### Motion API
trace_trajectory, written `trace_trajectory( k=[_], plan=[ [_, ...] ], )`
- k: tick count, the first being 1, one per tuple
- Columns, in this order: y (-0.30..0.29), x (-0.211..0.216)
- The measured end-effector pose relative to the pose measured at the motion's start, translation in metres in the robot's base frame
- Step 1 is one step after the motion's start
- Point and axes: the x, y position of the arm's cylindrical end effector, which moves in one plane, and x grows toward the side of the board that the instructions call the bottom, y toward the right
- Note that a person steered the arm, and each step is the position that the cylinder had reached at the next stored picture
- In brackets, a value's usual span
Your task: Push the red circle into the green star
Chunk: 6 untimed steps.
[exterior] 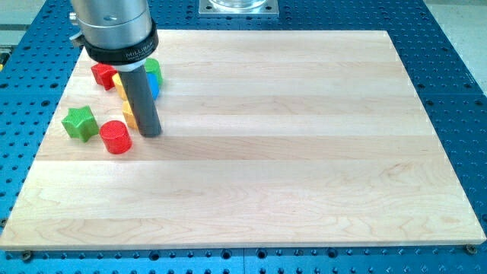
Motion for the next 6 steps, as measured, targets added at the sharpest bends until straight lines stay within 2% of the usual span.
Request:
trace_trajectory(
  k=[1, 2, 3, 4, 5, 6],
  plan=[
    [0.006, 0.003],
    [-0.02, 0.019],
    [-0.026, -0.005],
    [-0.002, -0.009],
    [0.021, 0.036],
    [-0.01, 0.066]
  ],
)
